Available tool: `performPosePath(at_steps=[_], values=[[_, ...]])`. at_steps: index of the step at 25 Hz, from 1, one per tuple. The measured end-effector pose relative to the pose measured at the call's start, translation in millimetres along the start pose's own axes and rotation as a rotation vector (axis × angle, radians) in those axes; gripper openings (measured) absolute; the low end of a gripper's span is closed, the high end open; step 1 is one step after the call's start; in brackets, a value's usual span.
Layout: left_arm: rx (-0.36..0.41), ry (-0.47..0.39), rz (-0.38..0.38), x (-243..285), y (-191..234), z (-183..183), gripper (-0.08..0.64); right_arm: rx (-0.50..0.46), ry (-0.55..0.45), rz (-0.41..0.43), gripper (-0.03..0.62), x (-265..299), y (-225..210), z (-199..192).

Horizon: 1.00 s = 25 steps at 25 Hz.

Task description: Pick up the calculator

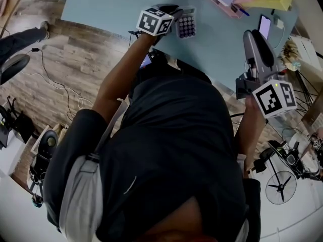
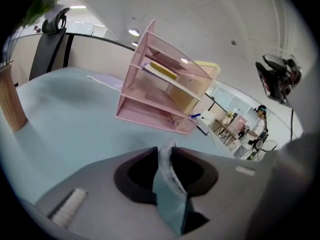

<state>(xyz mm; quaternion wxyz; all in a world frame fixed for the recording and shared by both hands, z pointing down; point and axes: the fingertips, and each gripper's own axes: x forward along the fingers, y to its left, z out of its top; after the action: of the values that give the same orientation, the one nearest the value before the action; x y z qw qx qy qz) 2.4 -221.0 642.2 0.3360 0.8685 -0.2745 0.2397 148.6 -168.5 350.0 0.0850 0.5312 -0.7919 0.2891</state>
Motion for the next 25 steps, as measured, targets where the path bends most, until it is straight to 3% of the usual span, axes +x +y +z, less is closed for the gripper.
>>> performPosePath(at_steps=[25], values=[[0.186,-0.234,0.037,-128.1,-30.4,93.1,0.149,-0.026,-0.108,0.062,0.118,-14.1,26.1,8.0]])
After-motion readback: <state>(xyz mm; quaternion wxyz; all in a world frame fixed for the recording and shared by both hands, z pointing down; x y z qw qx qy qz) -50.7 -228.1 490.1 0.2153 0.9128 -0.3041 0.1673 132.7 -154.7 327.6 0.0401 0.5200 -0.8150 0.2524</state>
